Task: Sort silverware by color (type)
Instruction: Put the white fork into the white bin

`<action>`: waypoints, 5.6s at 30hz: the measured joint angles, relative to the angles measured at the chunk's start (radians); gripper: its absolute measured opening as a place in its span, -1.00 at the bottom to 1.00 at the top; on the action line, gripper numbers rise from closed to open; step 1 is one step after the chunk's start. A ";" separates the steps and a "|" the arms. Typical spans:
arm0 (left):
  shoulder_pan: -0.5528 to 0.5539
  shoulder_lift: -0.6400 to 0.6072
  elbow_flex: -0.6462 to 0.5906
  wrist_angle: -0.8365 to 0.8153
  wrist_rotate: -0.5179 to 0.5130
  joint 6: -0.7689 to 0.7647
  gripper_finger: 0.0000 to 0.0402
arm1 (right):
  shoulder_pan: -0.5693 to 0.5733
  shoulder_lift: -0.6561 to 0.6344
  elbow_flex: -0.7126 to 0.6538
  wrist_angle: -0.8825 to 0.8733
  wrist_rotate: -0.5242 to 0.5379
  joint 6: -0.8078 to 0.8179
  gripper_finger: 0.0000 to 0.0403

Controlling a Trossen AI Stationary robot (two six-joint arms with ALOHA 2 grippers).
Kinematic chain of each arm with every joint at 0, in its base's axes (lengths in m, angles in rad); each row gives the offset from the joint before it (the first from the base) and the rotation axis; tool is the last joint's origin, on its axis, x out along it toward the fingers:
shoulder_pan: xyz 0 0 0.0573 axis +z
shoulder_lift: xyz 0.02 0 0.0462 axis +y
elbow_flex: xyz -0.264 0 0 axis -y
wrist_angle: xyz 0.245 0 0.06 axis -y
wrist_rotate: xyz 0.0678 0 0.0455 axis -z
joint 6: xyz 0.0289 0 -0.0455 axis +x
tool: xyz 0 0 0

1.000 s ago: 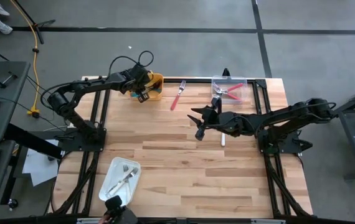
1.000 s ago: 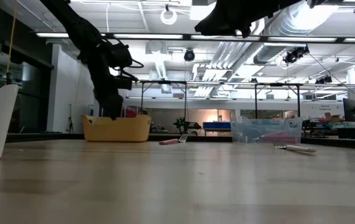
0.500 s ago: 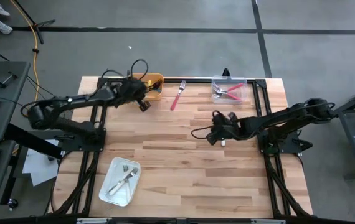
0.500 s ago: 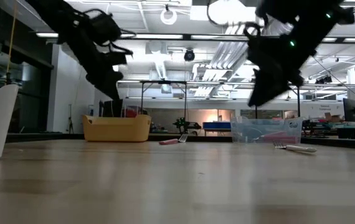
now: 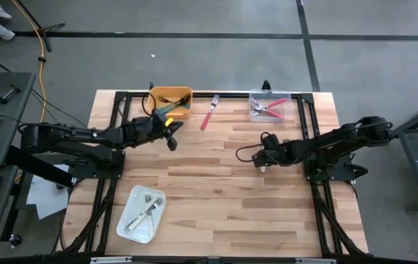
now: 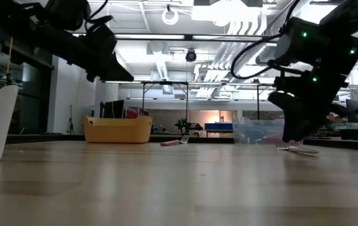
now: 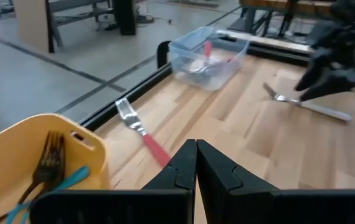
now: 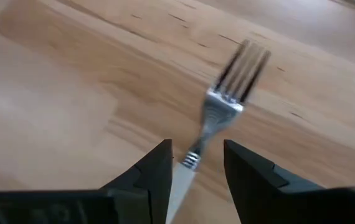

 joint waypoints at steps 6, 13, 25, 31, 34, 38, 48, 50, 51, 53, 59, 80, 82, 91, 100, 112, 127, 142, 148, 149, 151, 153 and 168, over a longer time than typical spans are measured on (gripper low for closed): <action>-0.025 0.000 0.000 0.028 0.000 0.005 -0.99 | -0.041 0.000 -0.033 0.012 -0.020 0.026 -0.32; -0.025 0.000 0.000 0.026 0.000 0.005 -0.99 | -0.058 -0.002 -0.074 0.090 -0.033 0.026 -0.32; -0.024 0.000 0.000 0.026 0.000 0.000 -0.99 | -0.058 0.002 0.001 -0.003 -0.081 -0.031 -0.32; -0.024 0.000 0.000 0.026 0.000 0.000 -0.99 | -0.058 0.002 0.015 -0.004 -0.106 -0.030 -0.32; -0.024 0.000 0.000 0.026 0.000 -0.001 -0.99 | -0.058 0.002 0.015 -0.010 -0.121 -0.024 -0.32; -0.024 0.000 0.000 0.026 0.000 -0.001 -0.99 | -0.058 0.002 0.010 -0.001 -0.128 -0.022 -0.32; -0.024 0.000 0.001 0.026 0.000 -0.003 -0.99 | -0.058 0.000 -0.034 0.014 -0.160 0.004 -0.32; -0.024 0.000 0.001 0.026 0.000 -0.004 -0.99 | -0.057 -0.002 -0.041 0.024 -0.159 0.004 -0.33; -0.024 0.000 0.001 0.026 0.000 -0.004 -0.99 | -0.057 -0.002 -0.043 0.025 -0.160 0.004 -0.35; -0.024 0.000 0.001 0.026 0.000 -0.008 -0.99 | -0.057 -0.002 -0.047 0.031 -0.163 -0.001 -0.43; -0.024 0.000 0.001 0.026 0.000 -0.021 -0.99 | -0.057 -0.002 -0.048 0.047 -0.186 -0.058 -0.86; -0.024 0.000 0.001 0.026 0.022 -0.028 -0.99 | -0.057 -0.001 0.010 0.157 -0.255 -0.295 -0.91; -0.024 0.000 0.001 0.026 0.022 -0.028 -0.99 | -0.057 -0.001 0.026 0.119 -0.253 -0.296 -0.82; -0.024 0.000 0.001 0.026 0.022 -0.028 -0.99 | -0.057 0.011 0.056 0.029 -0.238 -0.273 -0.45; -0.024 0.000 0.001 0.026 0.022 -0.028 -0.99 | -0.057 0.118 0.059 0.056 -0.231 -0.266 -0.57; -0.024 0.000 0.001 0.026 0.053 -0.037 -0.99 | -0.059 0.088 0.051 0.237 -0.229 -0.431 -0.96; -0.059 0.101 0.002 0.164 0.246 -0.040 -0.98 | -0.078 0.064 0.056 0.660 -0.300 -0.762 -0.96; -0.056 0.205 0.002 0.292 0.246 0.018 -0.98 | -0.174 0.145 0.224 0.264 -0.467 -1.207 -0.20; -0.056 0.205 0.002 0.281 0.246 0.027 -0.98 | -0.213 0.301 0.353 0.104 -0.495 -1.285 -0.26; -0.056 0.205 0.002 0.281 0.246 0.027 -0.98 | -0.217 0.328 0.377 0.083 -0.495 -1.296 -0.28; -0.056 0.205 0.002 0.281 0.246 0.027 -0.98 | -0.227 0.377 0.422 0.030 -0.495 -1.315 -0.32; -0.056 0.205 0.002 0.280 0.246 0.027 -0.98 | -0.237 0.423 0.463 -0.020 -0.496 -1.330 -0.38; -0.056 0.204 0.001 0.280 0.237 0.032 -0.98 | -0.248 0.523 0.588 -0.158 -0.577 -1.340 -0.96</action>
